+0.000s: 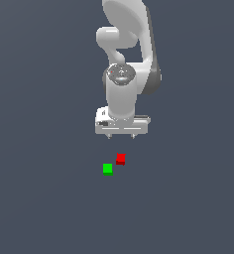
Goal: Stack the red cube on top of the green cube.
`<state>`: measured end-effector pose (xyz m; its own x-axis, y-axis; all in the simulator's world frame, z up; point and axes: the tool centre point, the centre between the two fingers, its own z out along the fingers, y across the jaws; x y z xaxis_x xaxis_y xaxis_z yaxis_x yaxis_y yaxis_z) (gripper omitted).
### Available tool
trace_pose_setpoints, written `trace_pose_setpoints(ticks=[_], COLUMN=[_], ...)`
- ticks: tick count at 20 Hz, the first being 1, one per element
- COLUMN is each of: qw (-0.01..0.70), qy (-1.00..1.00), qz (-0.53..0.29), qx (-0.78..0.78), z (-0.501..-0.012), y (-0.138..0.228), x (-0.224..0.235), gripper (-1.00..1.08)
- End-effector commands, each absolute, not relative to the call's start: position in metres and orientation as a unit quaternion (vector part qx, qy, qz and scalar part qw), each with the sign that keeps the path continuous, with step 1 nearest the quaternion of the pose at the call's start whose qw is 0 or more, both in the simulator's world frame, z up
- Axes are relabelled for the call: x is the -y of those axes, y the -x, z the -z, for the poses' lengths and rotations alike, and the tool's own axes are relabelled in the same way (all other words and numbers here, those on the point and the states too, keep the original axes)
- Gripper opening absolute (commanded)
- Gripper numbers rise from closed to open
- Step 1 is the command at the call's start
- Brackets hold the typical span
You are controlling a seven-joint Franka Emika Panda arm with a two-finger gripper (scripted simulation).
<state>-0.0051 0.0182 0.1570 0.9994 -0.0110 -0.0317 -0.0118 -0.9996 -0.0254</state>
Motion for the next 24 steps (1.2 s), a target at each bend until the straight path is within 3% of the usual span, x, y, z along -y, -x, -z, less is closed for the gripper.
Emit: trace_pose_setpoints(ticks=[1, 24], qw=[0.013, 0.0], qy=[1.0, 0.998], qz=[-0.016, 0.0], qx=[-0.006, -0.066], z=[-0.157, -0.073], y=[0.005, -0.035], x=[-0.018, -0.019], gripper=[1.0, 1.0])
